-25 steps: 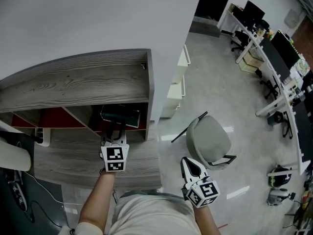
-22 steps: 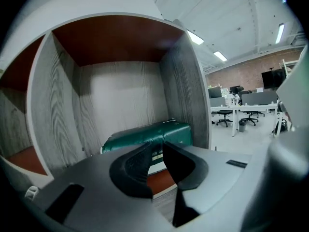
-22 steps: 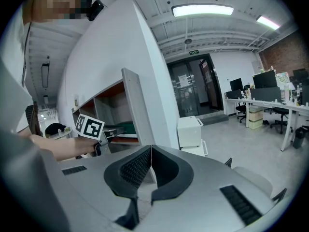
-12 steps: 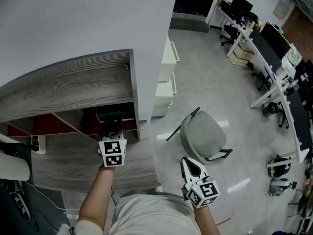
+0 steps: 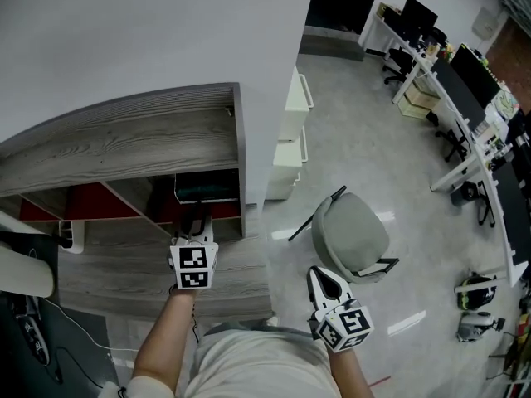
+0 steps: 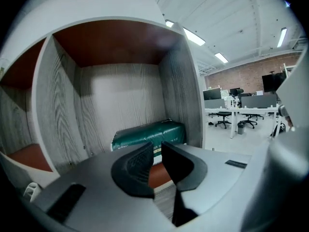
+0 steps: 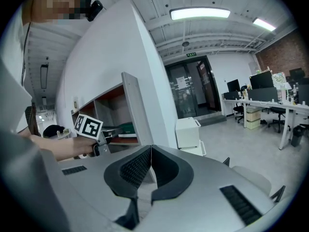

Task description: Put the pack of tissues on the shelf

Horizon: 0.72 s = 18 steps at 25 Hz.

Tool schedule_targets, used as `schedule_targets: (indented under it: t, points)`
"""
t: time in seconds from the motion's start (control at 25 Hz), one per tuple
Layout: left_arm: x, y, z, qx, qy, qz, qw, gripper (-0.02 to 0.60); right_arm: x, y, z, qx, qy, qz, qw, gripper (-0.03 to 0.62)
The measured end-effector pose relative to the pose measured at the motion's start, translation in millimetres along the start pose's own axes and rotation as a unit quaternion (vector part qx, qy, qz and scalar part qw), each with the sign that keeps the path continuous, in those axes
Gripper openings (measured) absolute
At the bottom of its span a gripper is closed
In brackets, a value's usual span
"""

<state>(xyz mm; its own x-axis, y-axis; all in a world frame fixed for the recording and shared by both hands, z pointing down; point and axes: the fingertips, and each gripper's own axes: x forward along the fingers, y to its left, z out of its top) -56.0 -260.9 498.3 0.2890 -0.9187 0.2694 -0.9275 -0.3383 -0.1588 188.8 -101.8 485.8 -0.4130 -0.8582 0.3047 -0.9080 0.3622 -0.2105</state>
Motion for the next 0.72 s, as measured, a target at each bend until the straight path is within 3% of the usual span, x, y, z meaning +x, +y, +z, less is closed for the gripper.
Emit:
schedule_targets:
  t: [0.32,0.72]
  points:
    - [-58,9,-19,-0.044,0.004,-0.012,0.9989,0.017,27,38,3,-0.014,0.006,0.063,0.998,0.028]
    - [-131,10,-37,-0.074,0.004,-0.02,0.997,0.015,62,93,6,-0.034,0.013,0.149,0.988,0.028]
